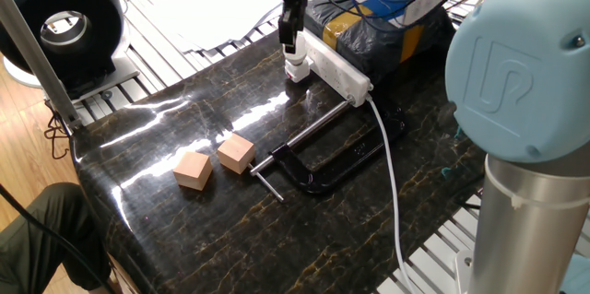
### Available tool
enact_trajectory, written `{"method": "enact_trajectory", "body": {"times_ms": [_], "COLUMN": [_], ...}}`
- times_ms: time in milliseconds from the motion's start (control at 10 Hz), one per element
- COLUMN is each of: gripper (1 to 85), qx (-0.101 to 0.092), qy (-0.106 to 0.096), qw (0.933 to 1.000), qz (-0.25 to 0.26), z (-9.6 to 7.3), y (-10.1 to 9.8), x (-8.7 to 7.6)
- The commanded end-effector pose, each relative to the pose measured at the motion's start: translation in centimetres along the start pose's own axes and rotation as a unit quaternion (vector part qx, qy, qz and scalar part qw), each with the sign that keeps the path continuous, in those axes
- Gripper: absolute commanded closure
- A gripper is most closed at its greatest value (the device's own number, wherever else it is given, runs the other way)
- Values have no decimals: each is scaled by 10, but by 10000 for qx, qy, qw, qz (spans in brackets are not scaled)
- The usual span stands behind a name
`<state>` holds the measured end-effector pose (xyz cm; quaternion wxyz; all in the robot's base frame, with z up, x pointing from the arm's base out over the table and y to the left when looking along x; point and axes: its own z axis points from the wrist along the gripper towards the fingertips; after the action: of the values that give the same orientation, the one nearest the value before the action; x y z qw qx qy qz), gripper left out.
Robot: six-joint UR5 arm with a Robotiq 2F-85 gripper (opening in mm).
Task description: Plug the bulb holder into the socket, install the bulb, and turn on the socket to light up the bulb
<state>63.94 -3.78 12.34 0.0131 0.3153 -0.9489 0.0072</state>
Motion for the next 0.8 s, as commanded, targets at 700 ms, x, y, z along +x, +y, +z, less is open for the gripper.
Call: {"method": "enact_trajectory", "body": {"times_ms": [700], "gripper": [300], "qx": [368], "qy": [51], "qw": [9798], "qz": [-1967], "z": [-4], "y": [26], "x": [-43]}}
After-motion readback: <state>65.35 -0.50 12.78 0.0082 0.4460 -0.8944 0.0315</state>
